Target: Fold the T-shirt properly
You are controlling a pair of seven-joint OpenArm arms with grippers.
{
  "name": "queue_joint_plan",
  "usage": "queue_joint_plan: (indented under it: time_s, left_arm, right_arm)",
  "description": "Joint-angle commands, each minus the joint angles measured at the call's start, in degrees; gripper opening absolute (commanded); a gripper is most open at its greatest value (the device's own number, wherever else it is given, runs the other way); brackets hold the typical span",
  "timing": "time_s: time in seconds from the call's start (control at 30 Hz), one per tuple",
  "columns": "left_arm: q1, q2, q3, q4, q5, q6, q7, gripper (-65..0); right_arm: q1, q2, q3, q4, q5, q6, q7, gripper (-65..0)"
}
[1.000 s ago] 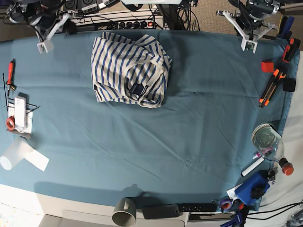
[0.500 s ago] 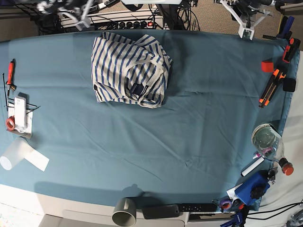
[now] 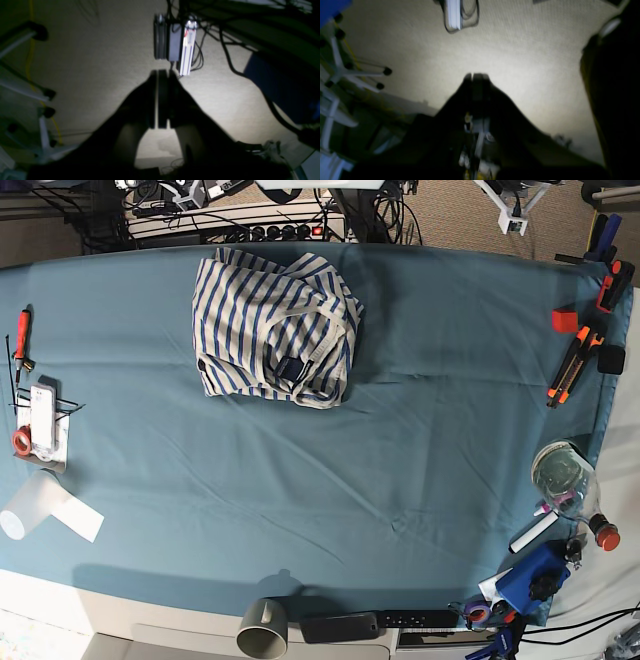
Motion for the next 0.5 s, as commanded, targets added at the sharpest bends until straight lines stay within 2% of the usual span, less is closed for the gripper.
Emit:
queue_joint_plan:
  time_s: [0.0, 0.13, 0.33, 0.47]
  left_arm:
    - [0.0, -0.3, -0.1, -1.5, -0.2, -0.2, 0.0, -65.0]
    - [-3.3, -0.3, -0.1, -11.0, -0.1, -0.2, -2.5, -65.0]
    - [-9.0, -0.3, -0.1, -24.3, 0.5, -0.4, -8.0, -65.0]
    - [-12.2, -0.3, -0.1, -31.5, 3.6, -1.7, -15.0, -65.0]
  right_arm:
    - [0.4, 0.5, 0.1, -1.7, 0.0, 0.2, 0.4, -65.0]
    - [5.1, 0.5, 0.1, -10.6, -0.8, 0.2, 2.5, -65.0]
    - [11.8, 0.5, 0.1, -21.7, -2.7, 0.0, 9.0, -65.0]
    - [15.6, 0.5, 0.1, -27.7, -4.9, 0.0, 14.6, -65.0]
